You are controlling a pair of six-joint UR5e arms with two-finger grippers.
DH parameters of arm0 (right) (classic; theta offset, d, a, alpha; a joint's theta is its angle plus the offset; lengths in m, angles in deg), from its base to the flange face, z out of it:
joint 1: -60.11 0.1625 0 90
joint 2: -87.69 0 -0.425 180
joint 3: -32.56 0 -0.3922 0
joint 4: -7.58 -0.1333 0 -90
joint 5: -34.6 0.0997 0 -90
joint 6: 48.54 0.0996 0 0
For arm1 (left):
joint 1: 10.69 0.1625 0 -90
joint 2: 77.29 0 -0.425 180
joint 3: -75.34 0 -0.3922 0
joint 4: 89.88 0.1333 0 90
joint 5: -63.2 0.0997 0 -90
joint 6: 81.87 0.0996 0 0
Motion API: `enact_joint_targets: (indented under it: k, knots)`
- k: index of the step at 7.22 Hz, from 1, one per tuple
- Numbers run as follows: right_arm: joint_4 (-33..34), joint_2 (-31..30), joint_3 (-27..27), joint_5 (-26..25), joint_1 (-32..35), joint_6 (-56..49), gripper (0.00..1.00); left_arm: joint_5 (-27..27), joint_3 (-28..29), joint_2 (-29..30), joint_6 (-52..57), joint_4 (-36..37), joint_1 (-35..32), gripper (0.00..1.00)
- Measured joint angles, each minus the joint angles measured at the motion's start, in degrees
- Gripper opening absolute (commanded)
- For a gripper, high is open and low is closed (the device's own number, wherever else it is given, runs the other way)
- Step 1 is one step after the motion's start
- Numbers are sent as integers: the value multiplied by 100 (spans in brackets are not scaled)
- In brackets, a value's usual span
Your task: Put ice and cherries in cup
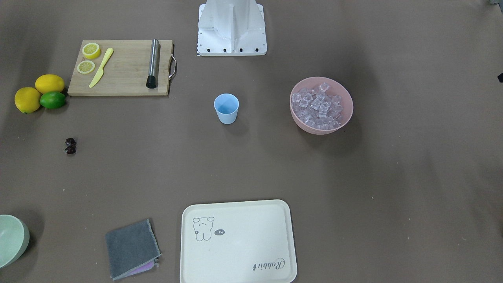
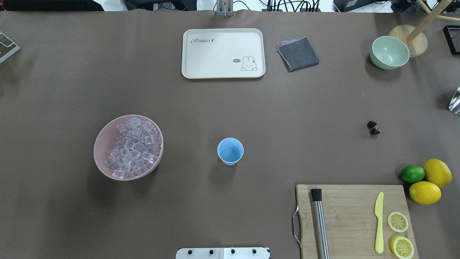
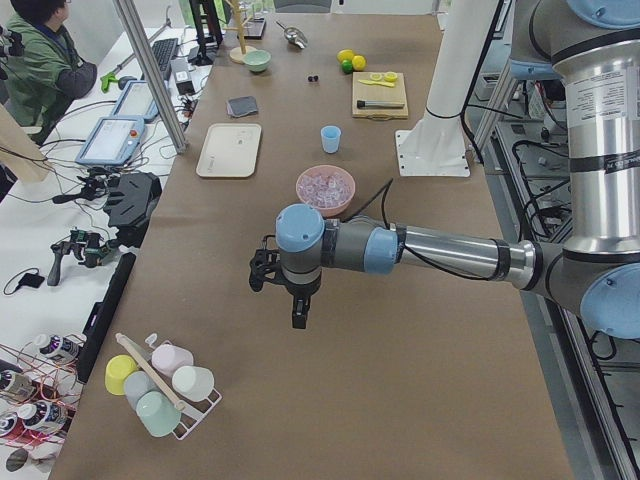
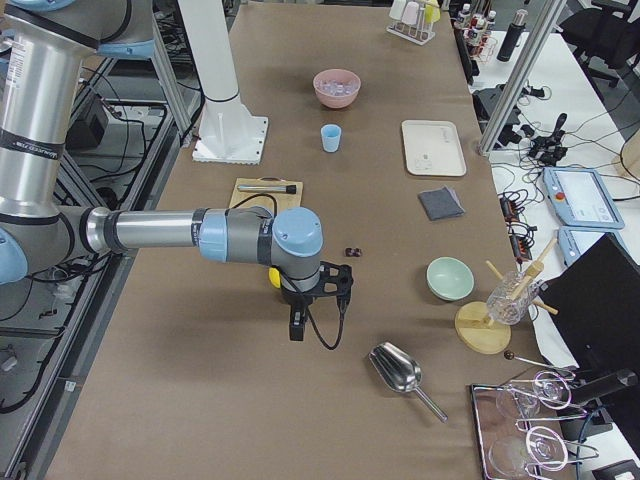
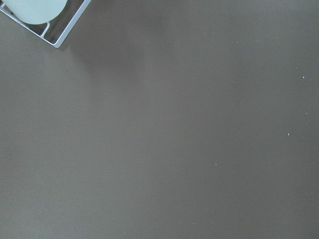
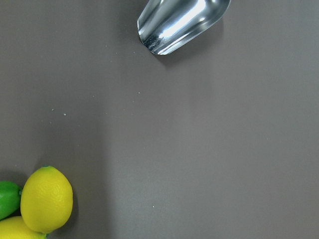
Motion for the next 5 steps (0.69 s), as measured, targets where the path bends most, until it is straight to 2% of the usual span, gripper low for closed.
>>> enact_joint_targets:
  k: [5]
  knots:
    - [-24,110,-80,-34,26,38,100,-11,-34,29,6,-26,-35,98]
